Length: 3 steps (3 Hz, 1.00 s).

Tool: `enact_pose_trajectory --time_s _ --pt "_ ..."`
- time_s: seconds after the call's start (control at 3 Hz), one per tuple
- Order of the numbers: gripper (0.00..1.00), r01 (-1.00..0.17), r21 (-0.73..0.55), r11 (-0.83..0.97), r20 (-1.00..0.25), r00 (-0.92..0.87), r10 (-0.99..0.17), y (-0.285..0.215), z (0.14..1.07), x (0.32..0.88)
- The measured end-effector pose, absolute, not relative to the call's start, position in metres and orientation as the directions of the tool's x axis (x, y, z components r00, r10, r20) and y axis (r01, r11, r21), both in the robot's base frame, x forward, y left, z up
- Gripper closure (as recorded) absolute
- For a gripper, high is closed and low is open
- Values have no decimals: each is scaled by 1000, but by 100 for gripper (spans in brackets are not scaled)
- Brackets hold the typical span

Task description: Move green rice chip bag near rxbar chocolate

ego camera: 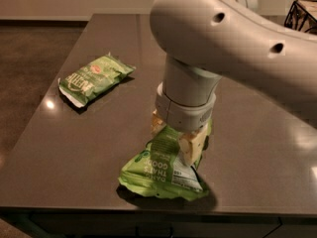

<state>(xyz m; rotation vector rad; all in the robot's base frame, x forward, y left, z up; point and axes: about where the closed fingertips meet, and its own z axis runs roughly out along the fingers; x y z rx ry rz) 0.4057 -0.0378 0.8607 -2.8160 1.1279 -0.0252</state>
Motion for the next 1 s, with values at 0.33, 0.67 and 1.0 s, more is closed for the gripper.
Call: enact_pose_trajectory --time_s 0.33,0.67,1.0 --pt "85 -720 -140 -680 -22 688 -725 -35 879 425" --pt "100 -783 -202 -588 -29 605 -796 -34 903 461" --pt "100 -841 -248 -480 -17 499 -866 -40 919 503"
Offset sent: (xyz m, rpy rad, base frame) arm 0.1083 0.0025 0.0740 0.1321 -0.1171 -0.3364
